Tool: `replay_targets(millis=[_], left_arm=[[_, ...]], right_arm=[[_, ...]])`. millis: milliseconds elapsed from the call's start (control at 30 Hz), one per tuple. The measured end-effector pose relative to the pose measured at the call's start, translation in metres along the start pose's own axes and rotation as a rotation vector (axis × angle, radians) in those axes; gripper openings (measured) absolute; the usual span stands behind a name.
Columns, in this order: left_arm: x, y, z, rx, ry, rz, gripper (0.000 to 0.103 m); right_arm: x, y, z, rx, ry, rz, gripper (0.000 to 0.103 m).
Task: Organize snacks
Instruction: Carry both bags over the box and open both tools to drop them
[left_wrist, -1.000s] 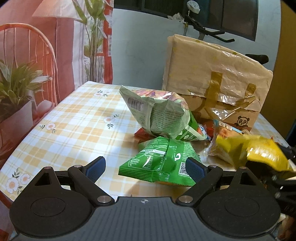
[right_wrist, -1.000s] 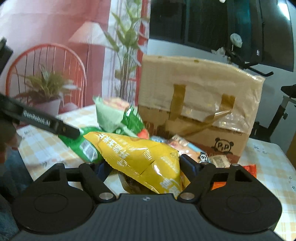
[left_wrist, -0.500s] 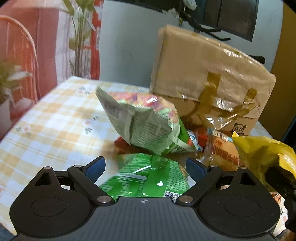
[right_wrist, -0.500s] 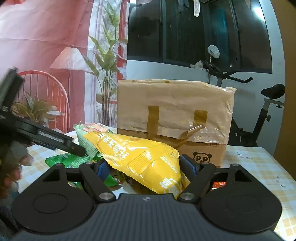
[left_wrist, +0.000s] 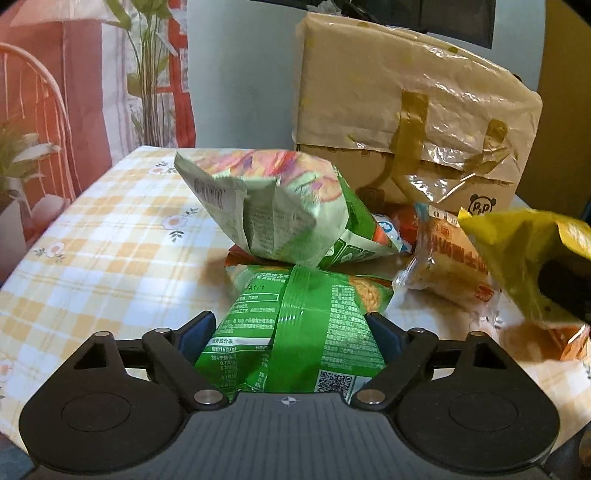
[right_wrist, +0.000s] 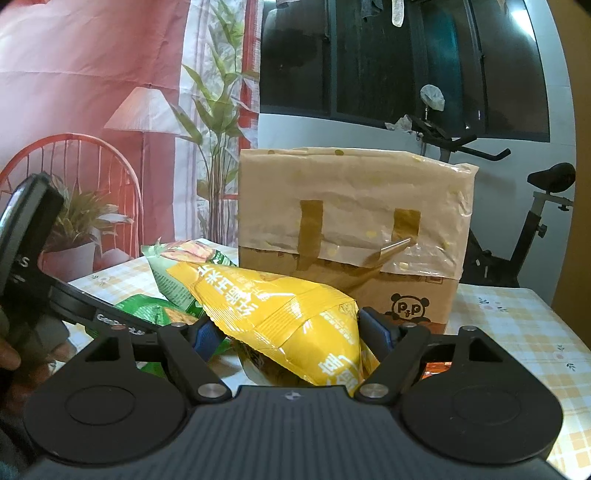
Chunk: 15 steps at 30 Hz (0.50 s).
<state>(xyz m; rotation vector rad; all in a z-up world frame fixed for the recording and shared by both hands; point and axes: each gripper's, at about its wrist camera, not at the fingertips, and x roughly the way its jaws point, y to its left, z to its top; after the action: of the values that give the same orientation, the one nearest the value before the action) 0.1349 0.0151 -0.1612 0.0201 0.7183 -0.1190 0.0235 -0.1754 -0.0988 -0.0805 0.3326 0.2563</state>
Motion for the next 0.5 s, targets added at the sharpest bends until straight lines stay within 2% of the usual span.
replay_targets(millis=[133,233,500], left_arm=[[-0.013,0.003,0.000,-0.037,0.020,0.013,0.087],[-0.024,0.004,0.002,-0.055,-0.005,0.033,0.087],[-0.048,0.010,0.008,-0.098,-0.083,0.162,0.086]], right_arm=[[0.000,-0.002,0.001,0.006,-0.010,0.002,0.079],[0.000,-0.001,0.002,0.004,-0.015,0.005,0.079],[-0.007,-0.001,0.003,0.005,-0.032,0.007,0.079]])
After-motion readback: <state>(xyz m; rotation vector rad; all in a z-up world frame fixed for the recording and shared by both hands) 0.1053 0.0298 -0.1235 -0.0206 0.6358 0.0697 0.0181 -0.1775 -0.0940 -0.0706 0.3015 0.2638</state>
